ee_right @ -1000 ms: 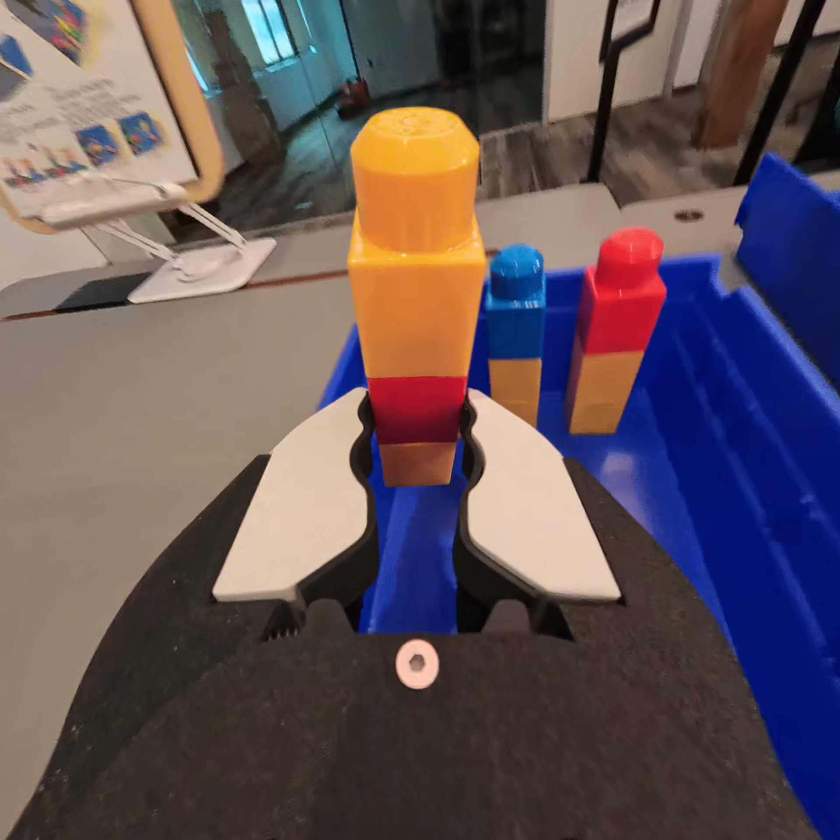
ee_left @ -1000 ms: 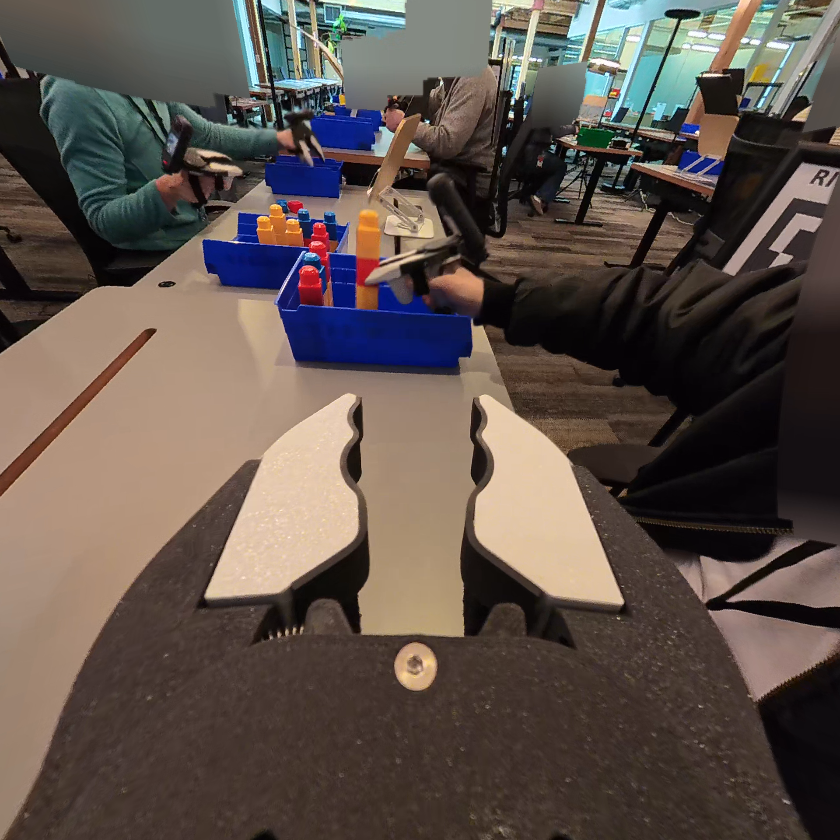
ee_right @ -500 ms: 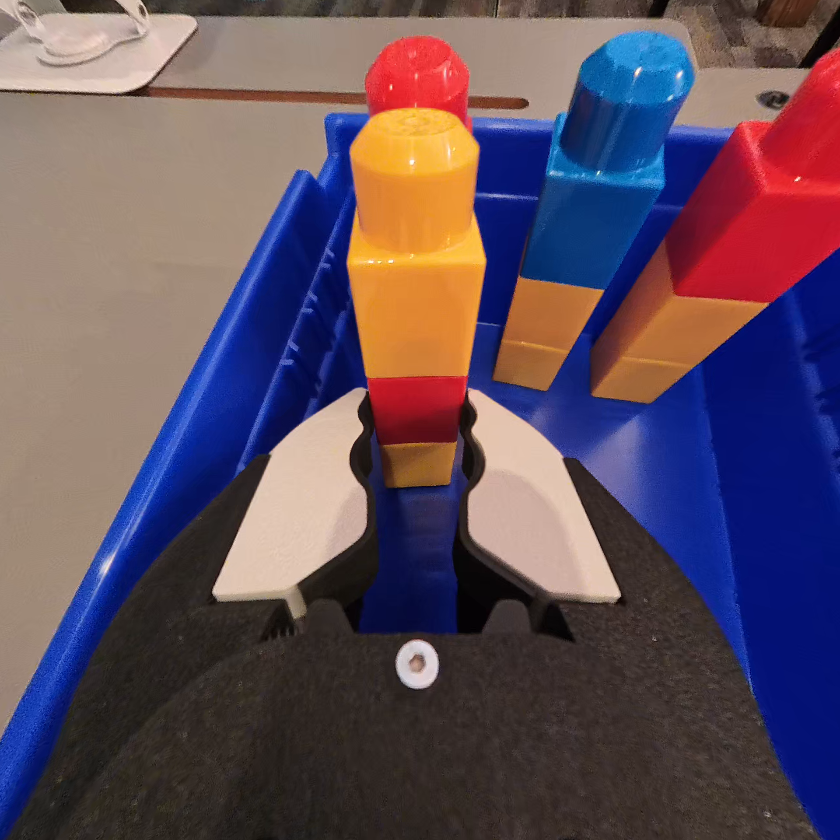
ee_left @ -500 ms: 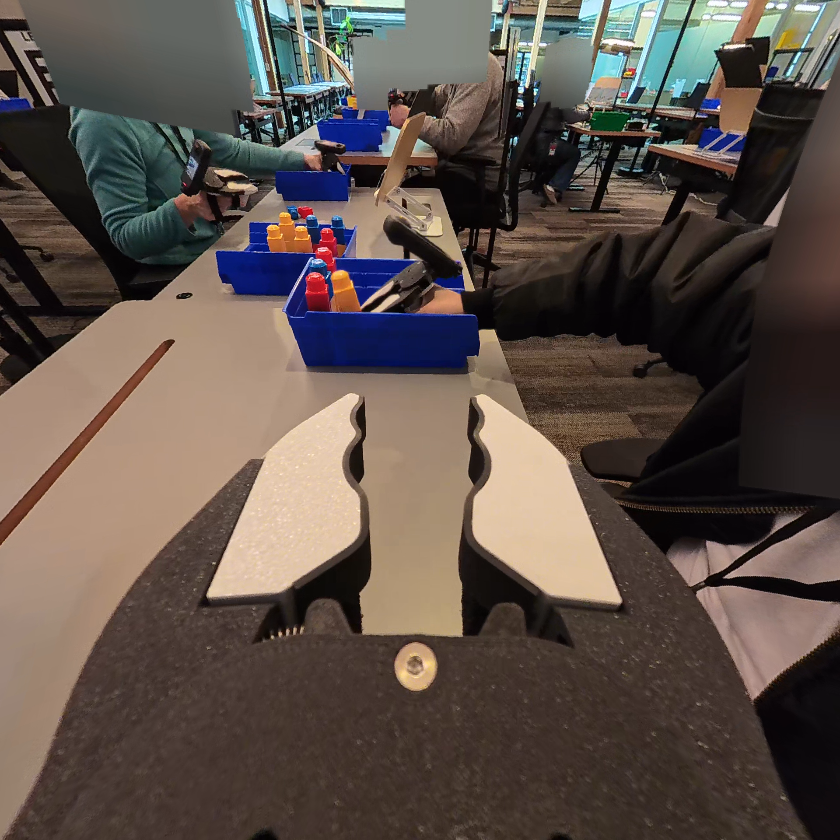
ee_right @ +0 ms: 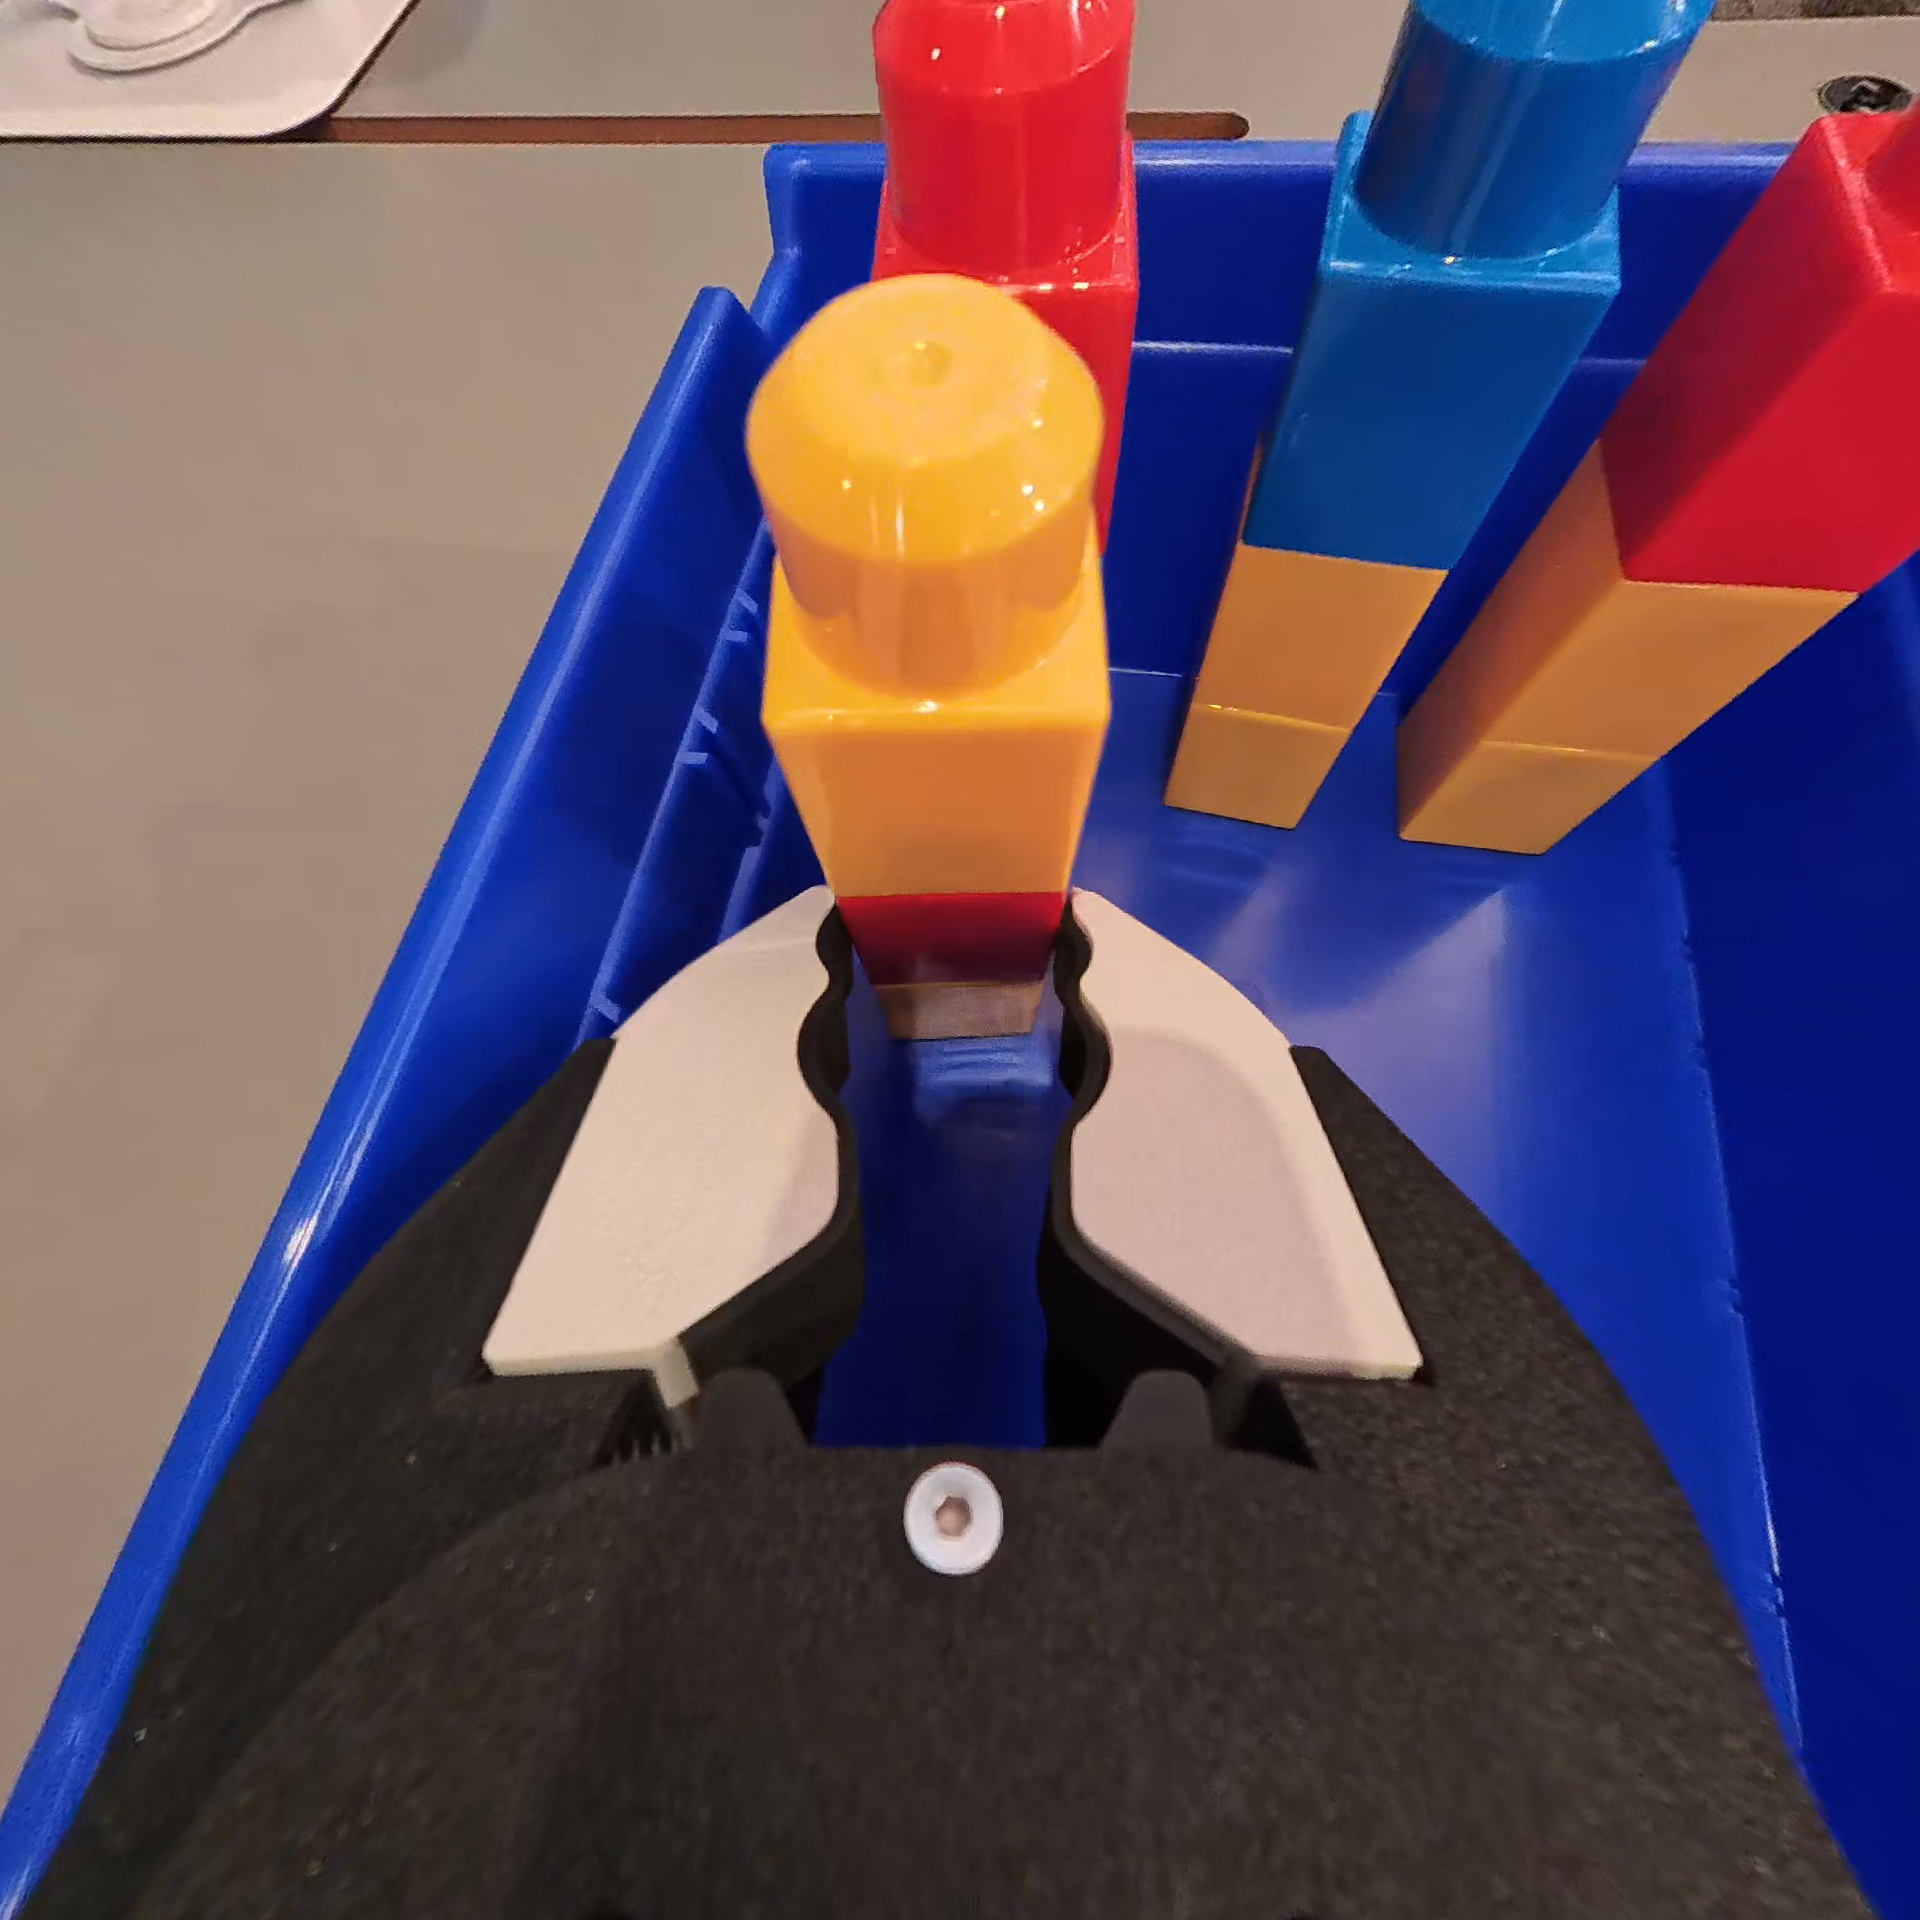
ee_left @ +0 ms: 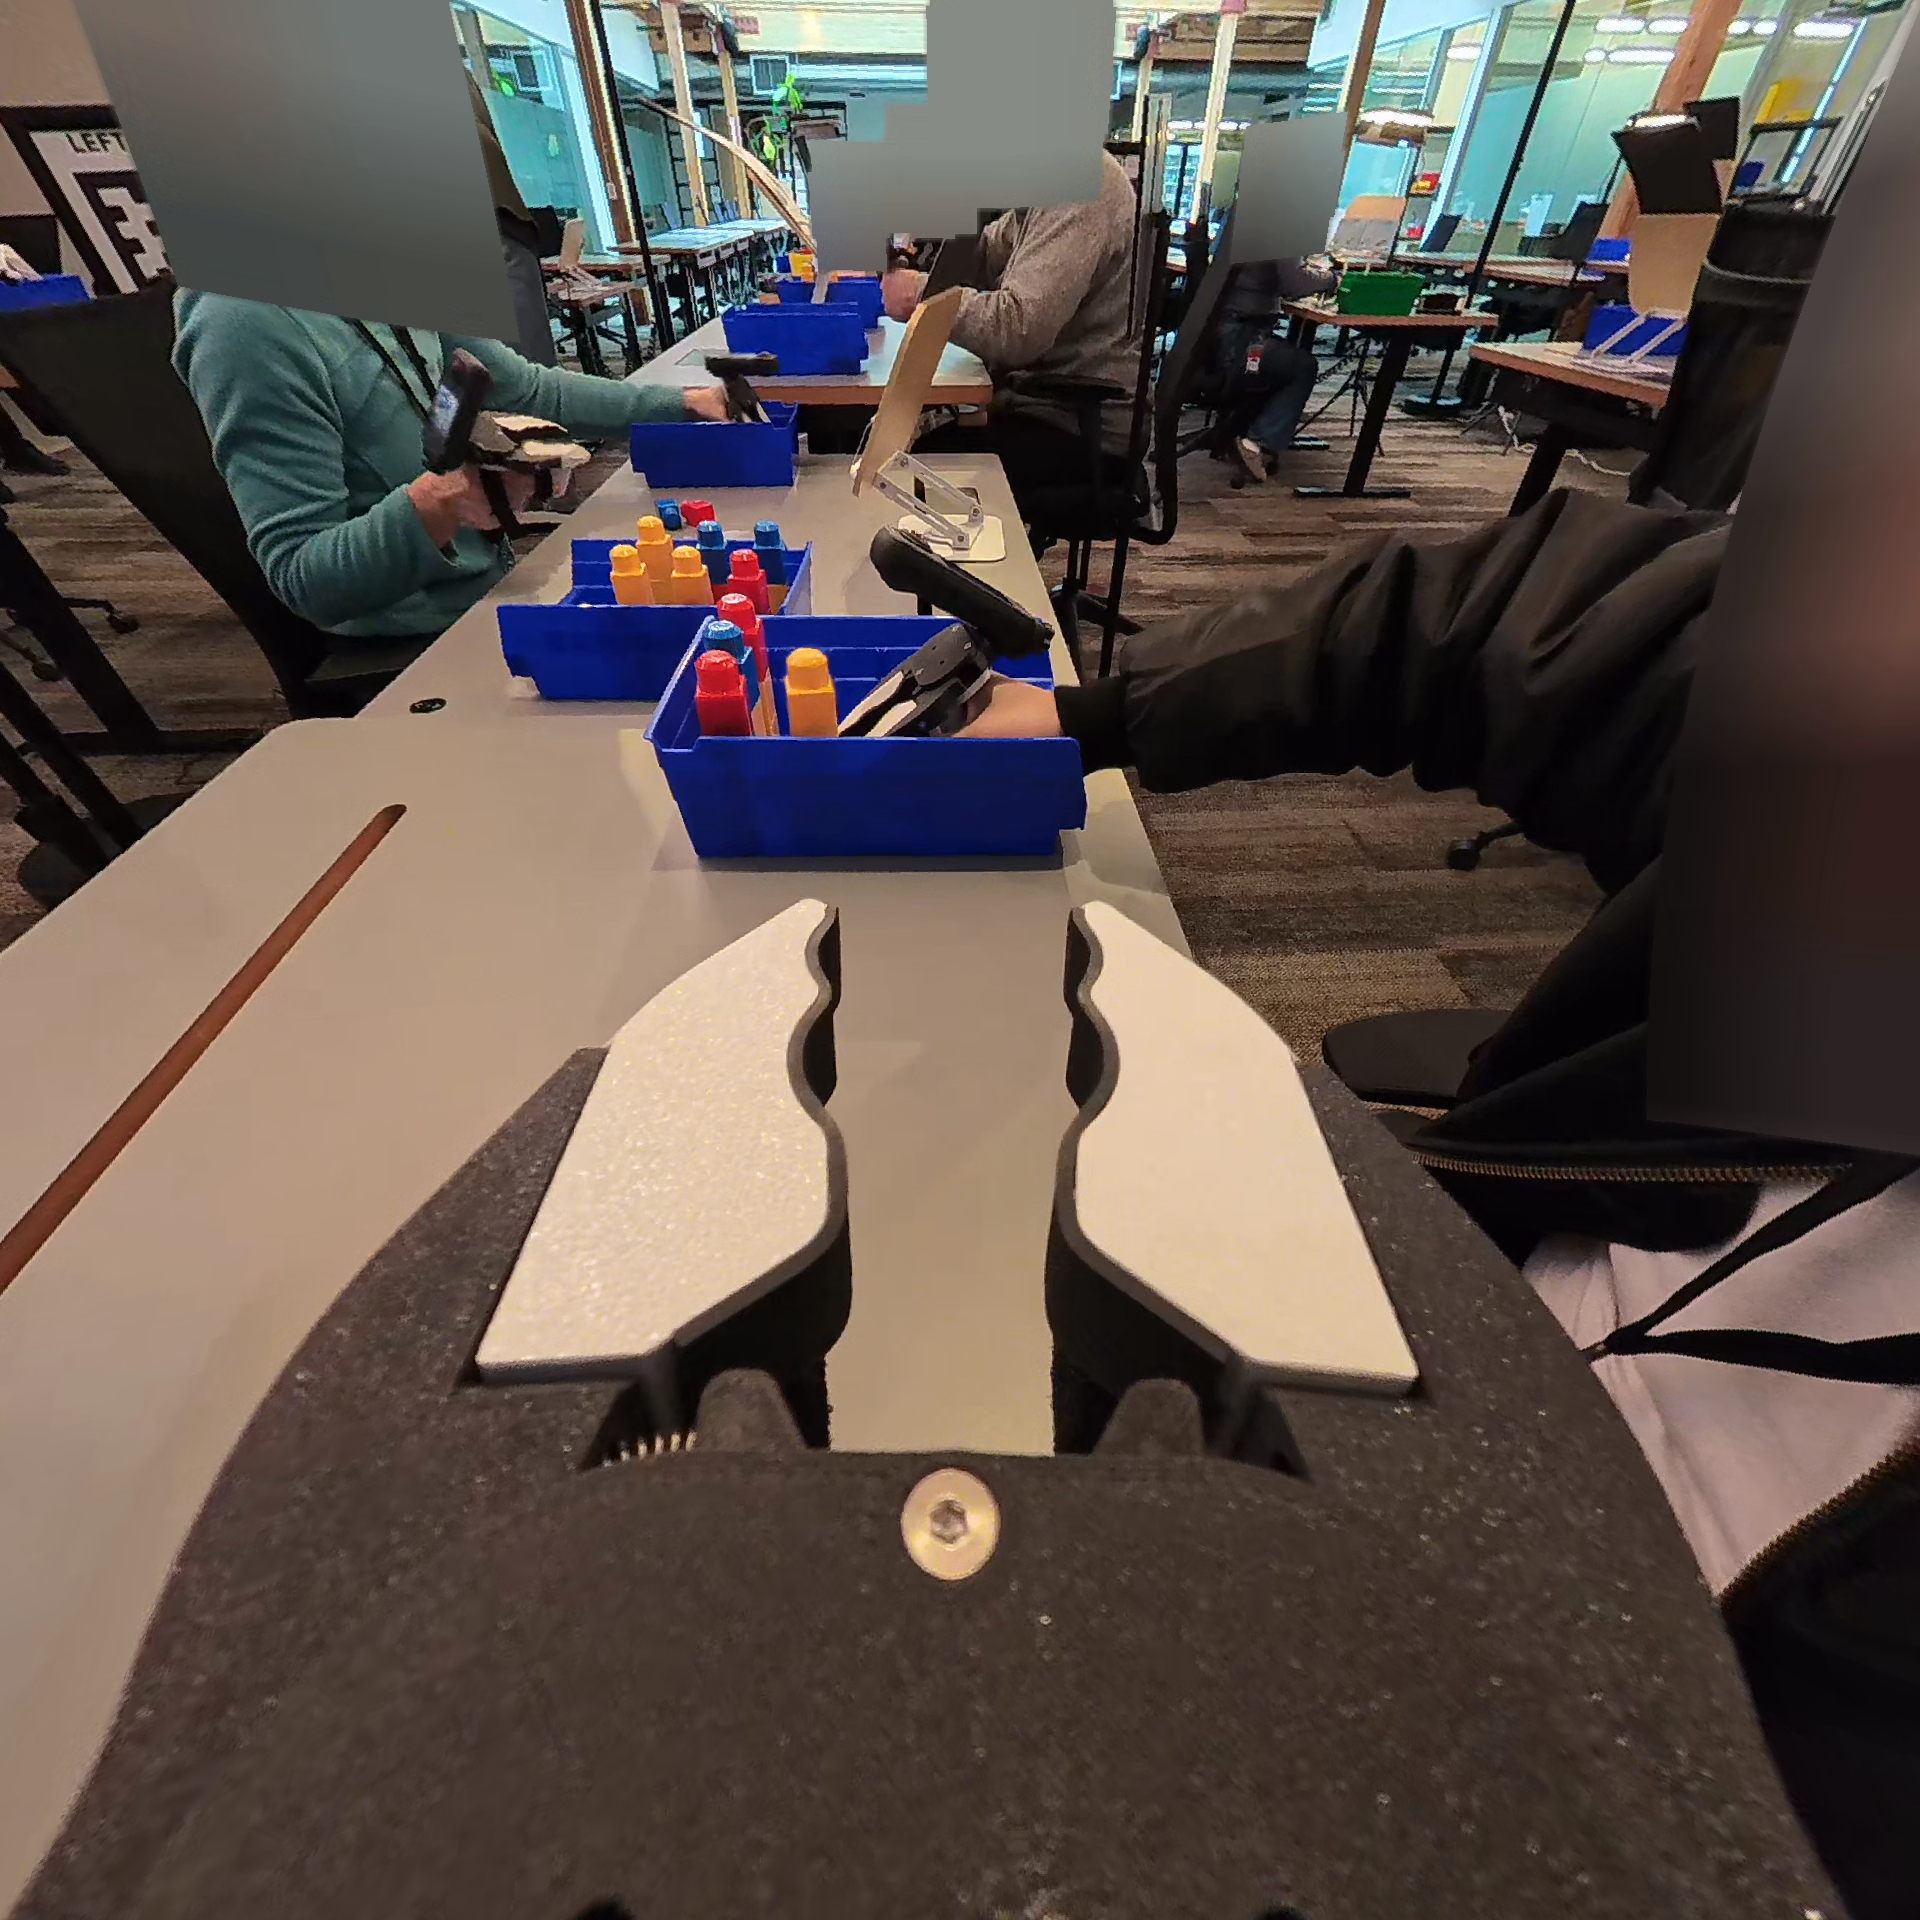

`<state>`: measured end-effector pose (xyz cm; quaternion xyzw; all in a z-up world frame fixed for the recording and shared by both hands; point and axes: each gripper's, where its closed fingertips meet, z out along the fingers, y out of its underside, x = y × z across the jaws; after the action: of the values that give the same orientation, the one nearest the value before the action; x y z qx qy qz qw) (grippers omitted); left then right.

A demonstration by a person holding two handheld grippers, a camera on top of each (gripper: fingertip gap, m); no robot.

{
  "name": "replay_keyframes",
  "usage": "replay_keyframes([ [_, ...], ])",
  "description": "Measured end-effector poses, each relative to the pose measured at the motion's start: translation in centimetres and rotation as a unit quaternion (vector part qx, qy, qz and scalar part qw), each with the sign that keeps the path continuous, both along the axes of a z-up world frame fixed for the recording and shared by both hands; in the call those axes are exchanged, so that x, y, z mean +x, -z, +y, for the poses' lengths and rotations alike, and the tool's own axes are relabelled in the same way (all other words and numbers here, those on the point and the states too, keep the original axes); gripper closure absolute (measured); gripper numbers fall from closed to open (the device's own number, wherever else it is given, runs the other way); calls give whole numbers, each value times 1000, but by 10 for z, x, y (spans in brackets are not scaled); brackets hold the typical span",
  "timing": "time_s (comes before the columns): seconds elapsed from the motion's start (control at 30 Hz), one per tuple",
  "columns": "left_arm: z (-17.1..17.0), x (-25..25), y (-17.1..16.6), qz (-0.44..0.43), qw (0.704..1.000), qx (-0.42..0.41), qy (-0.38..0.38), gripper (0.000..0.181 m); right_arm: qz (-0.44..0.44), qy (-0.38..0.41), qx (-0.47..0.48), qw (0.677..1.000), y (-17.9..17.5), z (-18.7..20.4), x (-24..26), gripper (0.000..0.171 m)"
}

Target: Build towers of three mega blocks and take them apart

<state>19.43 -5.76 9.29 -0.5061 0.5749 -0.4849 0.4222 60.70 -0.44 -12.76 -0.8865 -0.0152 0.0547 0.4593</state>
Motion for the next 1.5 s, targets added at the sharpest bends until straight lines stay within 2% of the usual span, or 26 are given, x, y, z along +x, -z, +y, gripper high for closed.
replay_keyframes([
  [0.07, -1, -1, 0, 1, 1000, -1, 0, 140, 0, 8, 10, 1000, -3, 1, 2, 118],
  [0.2, -1, -5, -4, -4, 1000, -1, -4, 139, -4, 8, 20, 1000, -14, -6, 5, 116],
  [0.37, 1, -21, -17, -17, 999, -4, -46, 135, -38, 17, 27, 999, -42, -40, 14, 117],
  [0.47, 7, -60, -30, -24, 988, 12, -154, 132, -100, 23, 76, 992, -87, -61, 20, 121],
  [0.57, 7, -134, -45, -19, 958, 41, -282, 128, -111, 1, 156, 981, -145, -72, -3, 124],
  [0.63, 3, -195, -43, 24, 932, 58, -358, 129, -101, -31, 200, 974, -173, -76, -32, 126],
  [0.7, 9, -267, -37, 77, 884, 72, -455, 130, -71, -77, 226, 969, -187, -78, -70, 126],
  [0.77, 16, -340, -22, 142, 823, 64, -546, 131, -35, -124, 230, 965, -190, -76, -108, 126],
  [0.87, 21, -408, 29, 219, 774, -47, -593, 132, -1, -183, 224, 957, -188, -67, -159, 126],
  [1.0, 36, -444, 112, 255, 727, -254, -585, 140, 37, -251, 217, 943, -184, -55, -219, 126],
  [1.07, 51, -443, 136, 234, 716, -335, -566, 139, 47, -278, 213, 936, -180, -52, -243, 126],
  [1.1, 61, -447, 147, 236, 702, -350, -574, 140, 47, -290, 210, 932, -177, -52, -253, 126],
  [1.2, 88, -466, 175, 299, 667, -300, -612, 138, 43, -319, 188, 928, -165, -54, -271, 126],
  [1.3, 103, -484, 200, 394, 619, -230, -639, 131, 28, -332, 173, 927, -158, -58, -271, 126],
  [1.5, 123, -484, 219, 443, 588, -189, -650, 134, 49, -315, 154, 935, -149, -60, -243, 128],
])
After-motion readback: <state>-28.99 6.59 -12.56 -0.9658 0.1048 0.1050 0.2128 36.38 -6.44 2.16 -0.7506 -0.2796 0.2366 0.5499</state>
